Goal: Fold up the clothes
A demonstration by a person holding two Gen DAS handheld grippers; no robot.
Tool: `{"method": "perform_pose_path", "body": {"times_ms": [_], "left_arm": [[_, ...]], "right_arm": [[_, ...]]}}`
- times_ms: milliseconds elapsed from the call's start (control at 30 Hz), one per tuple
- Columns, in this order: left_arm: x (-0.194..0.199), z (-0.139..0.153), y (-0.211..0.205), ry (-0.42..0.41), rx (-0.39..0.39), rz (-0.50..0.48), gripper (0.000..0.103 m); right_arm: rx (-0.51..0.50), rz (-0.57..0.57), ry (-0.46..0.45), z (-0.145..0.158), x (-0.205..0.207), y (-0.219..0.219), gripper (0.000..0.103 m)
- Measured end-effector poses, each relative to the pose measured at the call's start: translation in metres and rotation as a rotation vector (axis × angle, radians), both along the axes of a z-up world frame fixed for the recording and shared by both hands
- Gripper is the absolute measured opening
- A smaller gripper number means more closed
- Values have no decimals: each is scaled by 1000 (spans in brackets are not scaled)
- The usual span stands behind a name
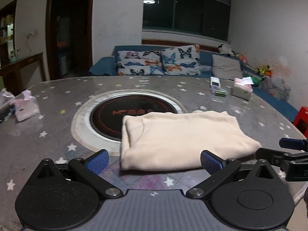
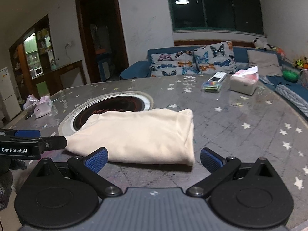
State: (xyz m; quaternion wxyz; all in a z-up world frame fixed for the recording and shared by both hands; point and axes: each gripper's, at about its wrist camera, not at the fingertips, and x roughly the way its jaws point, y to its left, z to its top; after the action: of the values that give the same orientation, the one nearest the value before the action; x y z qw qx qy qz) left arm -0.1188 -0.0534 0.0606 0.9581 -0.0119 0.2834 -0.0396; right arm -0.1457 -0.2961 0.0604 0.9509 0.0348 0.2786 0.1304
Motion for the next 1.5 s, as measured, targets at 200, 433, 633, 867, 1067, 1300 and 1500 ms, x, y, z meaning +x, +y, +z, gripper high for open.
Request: {"method": "perform_pose_path", "body": {"times_ms": [200,433,633,867,1067,1300,1500], "left_arm": [[3,4,-4,6,22,-1,103],[9,8,-14,5,28,-26,103],[12,8,-15,10,12,-42,103],[17,11,-13,10,-10,-54,103],[24,13,-10,15,-15,-54,103],[30,13,-6,25,-31,-47,103],[38,12,-3,42,-34,-46,103]], "right_arm": [[3,21,0,-1,7,0,103],[24,10,0,-3,9,-8,103],[31,-9,10,-5,12,-15,103],[21,-14,19,-5,11,-14,103],[22,-15,26,-6,15,-13,103],[15,-12,33,-6,22,-10,103],[8,-15,46,-9,26,-7,103]]}}
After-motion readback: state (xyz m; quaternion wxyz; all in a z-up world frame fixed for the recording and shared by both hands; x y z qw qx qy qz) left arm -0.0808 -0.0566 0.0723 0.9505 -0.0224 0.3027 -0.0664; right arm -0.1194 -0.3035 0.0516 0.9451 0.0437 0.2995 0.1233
